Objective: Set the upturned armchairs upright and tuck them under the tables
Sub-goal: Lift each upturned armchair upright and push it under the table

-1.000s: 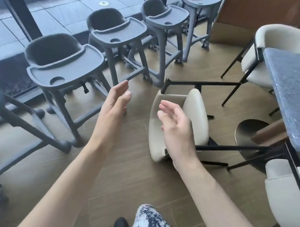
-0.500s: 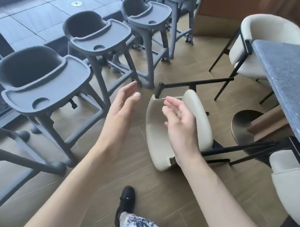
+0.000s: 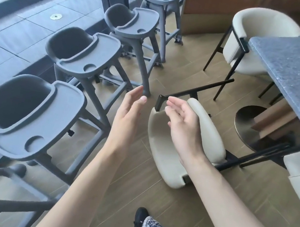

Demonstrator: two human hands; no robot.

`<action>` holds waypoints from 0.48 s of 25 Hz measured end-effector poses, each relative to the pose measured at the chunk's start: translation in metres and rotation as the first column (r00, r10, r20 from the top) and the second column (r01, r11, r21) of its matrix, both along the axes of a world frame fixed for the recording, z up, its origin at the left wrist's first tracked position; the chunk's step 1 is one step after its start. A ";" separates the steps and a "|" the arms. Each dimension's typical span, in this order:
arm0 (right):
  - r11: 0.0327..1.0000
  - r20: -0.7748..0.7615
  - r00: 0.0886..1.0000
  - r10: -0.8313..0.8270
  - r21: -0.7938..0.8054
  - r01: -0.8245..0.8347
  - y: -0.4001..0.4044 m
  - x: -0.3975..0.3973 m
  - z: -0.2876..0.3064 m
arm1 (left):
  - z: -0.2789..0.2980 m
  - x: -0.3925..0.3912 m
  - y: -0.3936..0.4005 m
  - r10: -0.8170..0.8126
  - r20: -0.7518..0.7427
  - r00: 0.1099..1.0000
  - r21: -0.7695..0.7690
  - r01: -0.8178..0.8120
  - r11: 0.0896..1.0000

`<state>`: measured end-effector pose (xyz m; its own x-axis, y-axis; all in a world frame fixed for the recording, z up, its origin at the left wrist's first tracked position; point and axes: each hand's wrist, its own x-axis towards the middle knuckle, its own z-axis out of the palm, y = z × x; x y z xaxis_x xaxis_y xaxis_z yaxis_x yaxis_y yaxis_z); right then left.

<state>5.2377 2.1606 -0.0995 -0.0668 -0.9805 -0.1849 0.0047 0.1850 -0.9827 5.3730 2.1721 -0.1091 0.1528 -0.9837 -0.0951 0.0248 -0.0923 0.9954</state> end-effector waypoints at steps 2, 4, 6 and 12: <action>1.000 -0.004 1.000 -0.031 -0.001 0.031 -0.006 0.003 0.000 | 0.001 0.003 -0.014 -0.031 -0.014 0.999 0.001 0.031 1.000; 0.997 -0.010 0.997 -0.074 0.004 0.074 -0.011 0.009 -0.001 | 0.003 0.007 -0.027 -0.058 -0.026 0.998 0.002 0.059 0.998; 0.994 -0.022 0.994 -0.105 0.006 0.105 -0.017 0.014 -0.002 | 0.004 0.013 -0.041 -0.091 -0.027 0.995 0.009 0.091 0.996; 0.972 -0.032 0.972 -0.234 -0.032 0.233 -0.046 0.037 -0.004 | 0.000 0.037 -0.087 -0.252 0.004 0.968 -0.018 0.252 0.968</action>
<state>5.2743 2.1143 -0.1037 -0.3008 -0.9416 -0.1513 0.0097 0.1557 -0.9878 5.4102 2.0854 -0.1086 -0.1002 -0.9920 -0.0765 0.0012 -0.0771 0.9970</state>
